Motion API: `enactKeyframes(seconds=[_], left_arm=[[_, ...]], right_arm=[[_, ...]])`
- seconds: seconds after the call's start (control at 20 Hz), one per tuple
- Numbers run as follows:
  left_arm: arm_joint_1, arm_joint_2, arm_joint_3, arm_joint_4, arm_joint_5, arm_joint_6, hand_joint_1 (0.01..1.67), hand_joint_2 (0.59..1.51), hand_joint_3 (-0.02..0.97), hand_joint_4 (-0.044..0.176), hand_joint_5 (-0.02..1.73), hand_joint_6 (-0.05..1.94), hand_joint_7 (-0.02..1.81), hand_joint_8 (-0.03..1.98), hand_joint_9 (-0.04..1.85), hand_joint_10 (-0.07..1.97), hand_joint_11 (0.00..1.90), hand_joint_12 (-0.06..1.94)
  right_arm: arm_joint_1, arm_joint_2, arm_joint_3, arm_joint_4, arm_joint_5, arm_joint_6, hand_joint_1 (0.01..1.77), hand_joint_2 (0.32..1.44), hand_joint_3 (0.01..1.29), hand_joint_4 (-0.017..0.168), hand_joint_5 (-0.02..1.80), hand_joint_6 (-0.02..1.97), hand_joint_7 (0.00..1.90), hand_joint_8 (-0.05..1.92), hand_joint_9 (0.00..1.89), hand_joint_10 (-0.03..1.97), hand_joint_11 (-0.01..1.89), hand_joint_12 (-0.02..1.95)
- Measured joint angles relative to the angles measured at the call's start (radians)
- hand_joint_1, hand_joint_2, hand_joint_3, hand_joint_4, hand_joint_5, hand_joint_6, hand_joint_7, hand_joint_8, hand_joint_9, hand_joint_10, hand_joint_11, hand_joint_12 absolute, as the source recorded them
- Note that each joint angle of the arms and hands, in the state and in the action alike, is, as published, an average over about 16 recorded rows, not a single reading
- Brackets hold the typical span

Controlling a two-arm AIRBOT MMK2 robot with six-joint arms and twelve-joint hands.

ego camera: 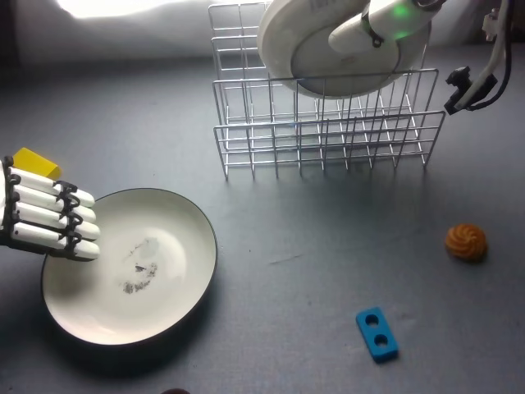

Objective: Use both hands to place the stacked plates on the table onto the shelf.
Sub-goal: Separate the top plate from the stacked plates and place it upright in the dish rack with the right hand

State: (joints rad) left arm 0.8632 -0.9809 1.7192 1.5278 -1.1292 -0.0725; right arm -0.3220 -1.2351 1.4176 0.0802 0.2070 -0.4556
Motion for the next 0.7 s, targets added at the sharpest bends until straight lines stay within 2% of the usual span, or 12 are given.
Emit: enactKeyframes(seconds=[0.7], left_arm=[[-0.013, -0.004, 0.013, 0.002, 0.014, 0.001, 0.02, 1.074, 0.019, 0.003, 0.02, 0.01, 0.02, -0.01, 0.02, 0.0, 0.01, -0.01]], right_arm=[[-0.076, -0.05, 0.065, 0.006, 0.092, 0.007, 1.24, 0.97, 0.02, -0.006, 0.99, 0.79, 1.08, 0.97, 0.93, 1.09, 0.61, 1.71]])
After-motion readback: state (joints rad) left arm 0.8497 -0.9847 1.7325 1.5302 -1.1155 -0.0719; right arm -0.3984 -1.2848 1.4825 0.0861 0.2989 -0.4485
